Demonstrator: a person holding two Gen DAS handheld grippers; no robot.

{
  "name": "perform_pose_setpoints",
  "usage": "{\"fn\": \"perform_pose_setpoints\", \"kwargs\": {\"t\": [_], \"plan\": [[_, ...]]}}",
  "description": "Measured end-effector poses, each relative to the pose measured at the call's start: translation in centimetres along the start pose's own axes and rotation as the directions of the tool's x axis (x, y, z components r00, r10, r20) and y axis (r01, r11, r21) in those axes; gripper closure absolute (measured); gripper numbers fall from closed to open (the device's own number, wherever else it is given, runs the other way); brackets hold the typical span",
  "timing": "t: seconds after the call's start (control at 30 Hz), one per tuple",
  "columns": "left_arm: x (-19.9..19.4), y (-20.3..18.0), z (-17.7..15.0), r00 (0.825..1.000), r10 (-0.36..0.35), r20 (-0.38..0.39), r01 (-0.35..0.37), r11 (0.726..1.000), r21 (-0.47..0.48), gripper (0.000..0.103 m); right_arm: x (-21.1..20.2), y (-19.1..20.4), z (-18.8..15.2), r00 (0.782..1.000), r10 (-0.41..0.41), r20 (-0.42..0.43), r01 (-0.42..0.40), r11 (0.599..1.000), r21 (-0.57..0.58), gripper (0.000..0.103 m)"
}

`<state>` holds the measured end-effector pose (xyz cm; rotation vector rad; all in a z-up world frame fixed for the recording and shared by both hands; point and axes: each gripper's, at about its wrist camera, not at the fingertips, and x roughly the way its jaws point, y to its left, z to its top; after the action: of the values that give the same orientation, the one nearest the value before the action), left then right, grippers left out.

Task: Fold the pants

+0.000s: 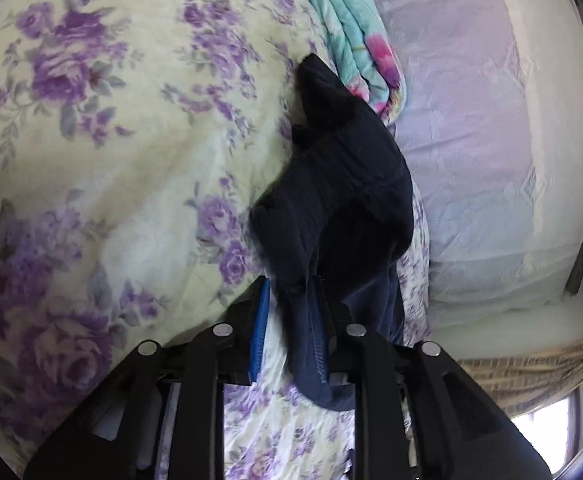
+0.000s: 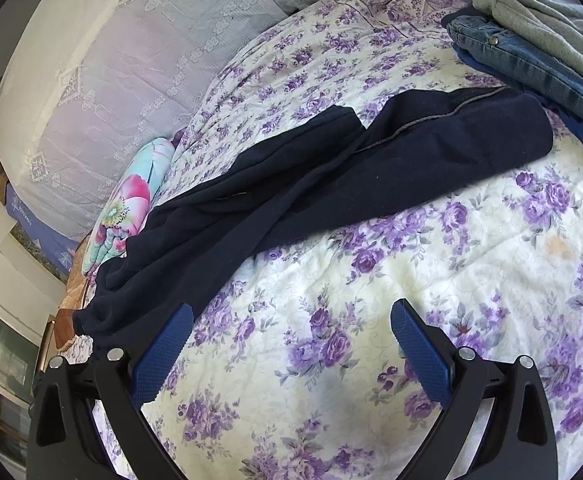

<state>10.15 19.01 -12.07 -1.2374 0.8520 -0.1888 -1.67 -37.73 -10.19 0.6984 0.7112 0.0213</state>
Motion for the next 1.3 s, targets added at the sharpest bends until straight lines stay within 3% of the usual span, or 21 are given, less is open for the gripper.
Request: {"fn": "perform_pose_setpoints", "kwargs": {"t": [0.1, 0.17, 0.23, 0.3, 0.37, 0.4, 0.47, 0.6, 0.77, 0.93, 1.03, 1.17, 1.3], "plan": [[1.2, -1.2, 0.4, 0.998, 0.049, 0.027, -0.05, 0.998, 0.028, 0.077, 0.3, 0.5, -0.3, 1.0, -0.004, -0.009, 0.004, 1.0, -0.016, 0.003], [1.7, -2.6, 0.1, 0.997, 0.061, 0.052, -0.065, 0.995, 0.074, 0.045, 0.3, 0.7, -0.3, 1.0, -0.005, -0.011, 0.005, 1.0, -0.021, 0.003], [2.5, -4.6, -0.4, 0.995, 0.067, 0.068, -0.078, 0.983, 0.166, 0.028, 0.1, 0.6, -0.3, 1.0, 0.0, -0.004, 0.0, 1.0, -0.013, 0.003], [2.8, -5.0, -0.7, 0.991, 0.102, 0.085, -0.118, 0.972, 0.202, 0.037, -0.3, 0.6, -0.2, 1.0, 0.004, 0.007, -0.004, 1.0, -0.011, 0.003], [2.9, -3.9, -0.4, 0.994, 0.09, 0.055, -0.099, 0.975, 0.201, 0.09, -0.6, 0.7, -0.2, 1.0, 0.004, 0.019, -0.004, 1.0, -0.024, 0.003], [3.1, -2.3, 0.3, 0.999, 0.039, -0.003, -0.038, 0.989, 0.145, 0.091, -0.7, 0.8, -0.2, 1.0, 0.003, 0.023, -0.003, 1.0, -0.029, 0.003], [2.9, -1.2, 0.9, 0.999, -0.022, -0.037, 0.026, 0.993, 0.114, 0.093, -0.7, 0.7, -0.2, 1.0, 0.0, 0.025, 0.001, 1.0, -0.031, 0.003], [0.6, -2.3, 0.7, 0.996, -0.07, -0.053, 0.077, 0.985, 0.153, 0.093, -0.4, 1.2, -0.1, 1.0, 0.006, 0.018, -0.005, 0.999, -0.041, 0.003], [-4.1, -3.8, -0.5, 0.987, -0.134, -0.094, 0.152, 0.965, 0.215, 0.093, -1.8, 1.6, 2.0, 0.998, 0.005, 0.067, -0.001, 0.998, -0.056, 0.003], [-7.5, -1.5, -0.9, 0.985, -0.138, -0.107, 0.154, 0.975, 0.161, 0.093, -1.8, 0.2, 3.4, 0.997, 0.057, 0.043, -0.058, 0.998, 0.026, 0.003], [-8.8, -0.3, -0.9, 0.987, -0.118, -0.105, 0.133, 0.979, 0.152, 0.093, -0.2, -0.6, 3.7, 0.997, 0.082, -0.013, -0.081, 0.993, 0.086, 0.003], [-9.3, 0.4, -0.3, 0.99, -0.105, -0.096, 0.118, 0.982, 0.149, 0.093, 1.0, -1.0, 3.2, 0.997, 0.075, -0.032, -0.071, 0.991, 0.115, 0.006], [-9.0, 1.2, -0.4, 0.992, -0.073, -0.101, 0.089, 0.983, 0.162, 0.093, 0.1, -0.2, 3.1, 0.983, 0.183, -0.012, -0.179, 0.974, 0.137, 0.006]]}}
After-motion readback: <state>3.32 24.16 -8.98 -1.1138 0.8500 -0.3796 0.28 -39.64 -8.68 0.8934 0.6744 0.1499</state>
